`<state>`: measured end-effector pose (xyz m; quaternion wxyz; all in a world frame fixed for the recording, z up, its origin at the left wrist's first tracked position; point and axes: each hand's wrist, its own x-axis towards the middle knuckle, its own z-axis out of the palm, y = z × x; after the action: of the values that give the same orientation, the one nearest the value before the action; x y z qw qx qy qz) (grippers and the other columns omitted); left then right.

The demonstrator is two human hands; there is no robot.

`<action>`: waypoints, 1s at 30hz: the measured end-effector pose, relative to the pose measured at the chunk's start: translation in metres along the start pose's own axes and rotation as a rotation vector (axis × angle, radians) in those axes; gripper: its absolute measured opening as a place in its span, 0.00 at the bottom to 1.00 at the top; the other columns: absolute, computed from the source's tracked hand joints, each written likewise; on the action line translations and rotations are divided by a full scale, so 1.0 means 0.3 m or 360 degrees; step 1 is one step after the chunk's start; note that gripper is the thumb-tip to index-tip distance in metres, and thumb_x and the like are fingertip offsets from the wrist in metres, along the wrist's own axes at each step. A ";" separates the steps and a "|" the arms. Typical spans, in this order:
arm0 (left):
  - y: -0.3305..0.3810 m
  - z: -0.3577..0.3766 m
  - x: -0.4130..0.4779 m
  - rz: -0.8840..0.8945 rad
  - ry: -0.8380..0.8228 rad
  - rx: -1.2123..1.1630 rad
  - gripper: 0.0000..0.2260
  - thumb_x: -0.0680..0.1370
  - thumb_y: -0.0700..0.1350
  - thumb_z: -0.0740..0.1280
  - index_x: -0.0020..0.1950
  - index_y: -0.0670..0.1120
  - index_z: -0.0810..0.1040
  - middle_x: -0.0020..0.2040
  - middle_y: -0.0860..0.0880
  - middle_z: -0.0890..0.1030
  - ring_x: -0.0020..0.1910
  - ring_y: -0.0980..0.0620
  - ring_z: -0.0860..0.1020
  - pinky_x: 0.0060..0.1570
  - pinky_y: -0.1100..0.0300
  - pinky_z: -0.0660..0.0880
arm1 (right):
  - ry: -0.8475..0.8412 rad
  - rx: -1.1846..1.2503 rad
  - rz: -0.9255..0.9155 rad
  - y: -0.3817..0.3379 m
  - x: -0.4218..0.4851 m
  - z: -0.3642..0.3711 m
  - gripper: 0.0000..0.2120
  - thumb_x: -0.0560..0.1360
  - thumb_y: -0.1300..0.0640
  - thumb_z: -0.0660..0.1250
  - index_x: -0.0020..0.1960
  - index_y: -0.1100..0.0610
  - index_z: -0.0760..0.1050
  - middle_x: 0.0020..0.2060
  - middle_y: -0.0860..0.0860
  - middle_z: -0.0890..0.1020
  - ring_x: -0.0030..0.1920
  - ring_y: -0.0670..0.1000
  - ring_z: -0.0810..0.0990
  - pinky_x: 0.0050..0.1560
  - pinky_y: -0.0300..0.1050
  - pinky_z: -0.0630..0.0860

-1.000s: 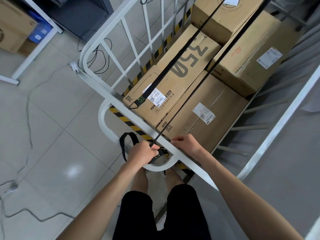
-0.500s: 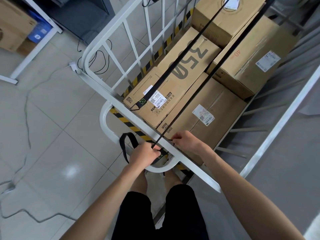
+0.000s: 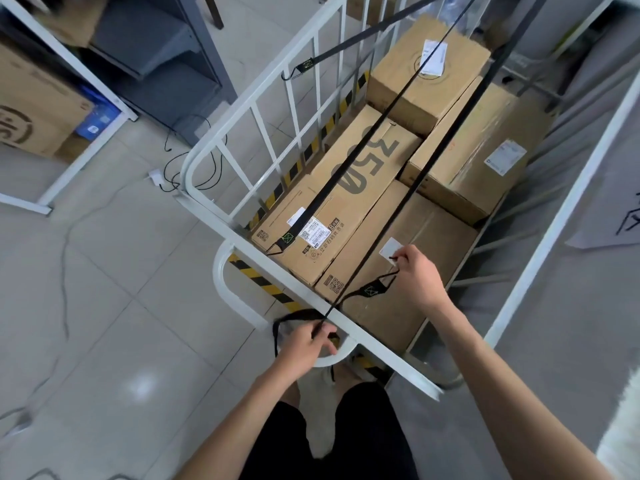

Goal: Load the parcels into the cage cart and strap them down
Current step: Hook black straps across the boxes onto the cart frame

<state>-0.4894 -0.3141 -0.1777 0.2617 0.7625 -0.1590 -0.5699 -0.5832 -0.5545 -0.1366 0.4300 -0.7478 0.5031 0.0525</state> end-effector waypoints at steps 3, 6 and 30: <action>0.067 -0.019 -0.011 0.0073 0.0020 -0.0020 0.11 0.85 0.53 0.57 0.54 0.56 0.79 0.36 0.54 0.84 0.42 0.59 0.81 0.50 0.60 0.72 | 0.0060 0.0103 -0.0068 -0.037 -0.064 -0.085 0.09 0.84 0.61 0.54 0.57 0.58 0.73 0.49 0.56 0.81 0.44 0.57 0.80 0.44 0.56 0.78; 0.135 -0.047 -0.018 0.0168 0.0044 -0.0013 0.12 0.85 0.51 0.56 0.55 0.53 0.80 0.33 0.53 0.80 0.29 0.65 0.76 0.34 0.71 0.68 | 0.0133 0.0199 -0.0156 -0.084 -0.139 -0.144 0.06 0.85 0.60 0.55 0.55 0.56 0.71 0.46 0.53 0.80 0.36 0.50 0.83 0.37 0.49 0.83; 0.286 -0.250 -0.009 0.0292 -0.0472 0.0056 0.11 0.82 0.46 0.66 0.55 0.40 0.81 0.52 0.44 0.85 0.55 0.47 0.82 0.63 0.50 0.76 | 0.1161 0.1035 -0.0181 -0.484 -0.814 -0.036 0.09 0.81 0.63 0.64 0.48 0.50 0.74 0.38 0.49 0.82 0.39 0.53 0.86 0.41 0.59 0.84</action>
<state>-0.4139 -0.3662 -0.1097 0.2727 0.6568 -0.2747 -0.6471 -0.5906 -0.3713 0.0807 0.4391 -0.5707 0.5697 -0.3962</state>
